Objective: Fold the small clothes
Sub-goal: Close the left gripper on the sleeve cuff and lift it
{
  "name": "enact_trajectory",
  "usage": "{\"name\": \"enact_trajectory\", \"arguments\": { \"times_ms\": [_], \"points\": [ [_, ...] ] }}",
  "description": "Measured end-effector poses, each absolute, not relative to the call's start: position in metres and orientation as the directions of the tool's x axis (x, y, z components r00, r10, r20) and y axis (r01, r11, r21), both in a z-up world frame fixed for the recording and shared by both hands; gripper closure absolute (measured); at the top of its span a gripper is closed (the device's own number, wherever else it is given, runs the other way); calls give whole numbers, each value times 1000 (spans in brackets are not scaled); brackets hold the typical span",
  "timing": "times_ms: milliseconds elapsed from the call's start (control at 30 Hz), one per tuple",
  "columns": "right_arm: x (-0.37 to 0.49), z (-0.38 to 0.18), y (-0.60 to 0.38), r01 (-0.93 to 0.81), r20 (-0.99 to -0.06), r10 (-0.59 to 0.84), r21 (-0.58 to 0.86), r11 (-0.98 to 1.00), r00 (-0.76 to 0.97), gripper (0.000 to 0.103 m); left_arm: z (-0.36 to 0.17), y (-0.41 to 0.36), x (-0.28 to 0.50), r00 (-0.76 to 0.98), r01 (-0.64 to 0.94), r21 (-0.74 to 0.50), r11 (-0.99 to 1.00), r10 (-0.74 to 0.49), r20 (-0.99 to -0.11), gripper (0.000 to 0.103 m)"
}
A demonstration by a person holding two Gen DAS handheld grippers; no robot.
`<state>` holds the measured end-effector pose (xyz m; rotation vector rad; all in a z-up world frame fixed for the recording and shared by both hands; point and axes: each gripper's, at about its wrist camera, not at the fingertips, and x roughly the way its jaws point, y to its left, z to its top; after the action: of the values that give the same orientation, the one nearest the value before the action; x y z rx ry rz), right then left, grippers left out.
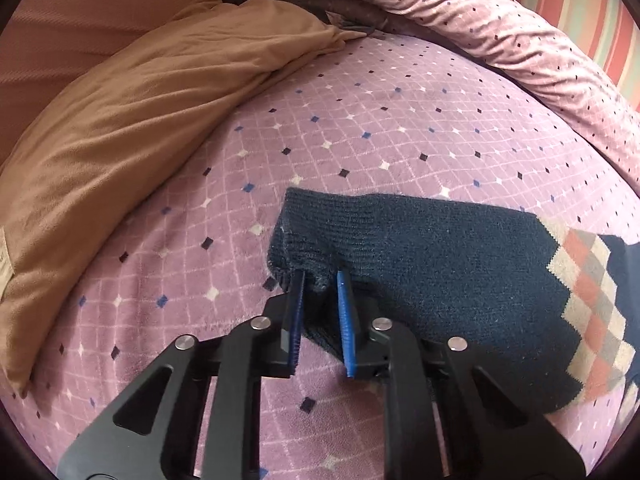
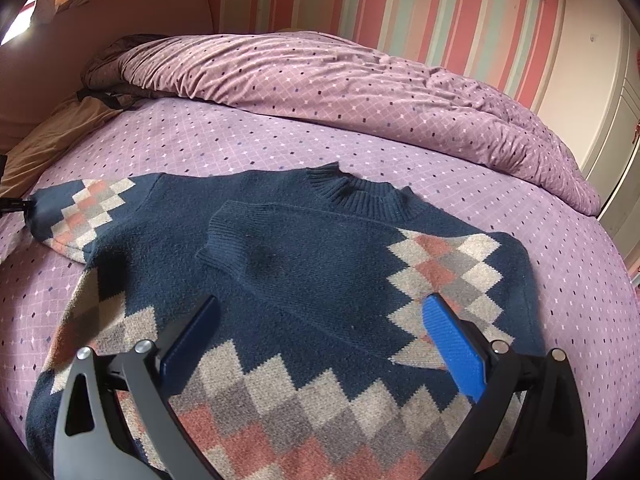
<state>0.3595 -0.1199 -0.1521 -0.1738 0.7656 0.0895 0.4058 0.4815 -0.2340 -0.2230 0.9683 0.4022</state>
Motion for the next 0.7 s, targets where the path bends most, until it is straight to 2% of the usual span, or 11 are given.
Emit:
{"name": "enact_trajectory", "arguments": {
  "times_ms": [267,367,700],
  "points": [
    [358,-150,-126,-140,-693,23,-112,984,720,2,-211,470,402,540,-421,37,906,283,-792,92],
    [357,-146,-128,-140,-686,29,-106,984,727,2,-192,452,401,563,-390,111,914,332,-757,92],
    [342,-128,-156,-120,-660,57,-50,991,749,2,-106,360,416,675,-286,128,950,294,-676,93]
  ]
}}
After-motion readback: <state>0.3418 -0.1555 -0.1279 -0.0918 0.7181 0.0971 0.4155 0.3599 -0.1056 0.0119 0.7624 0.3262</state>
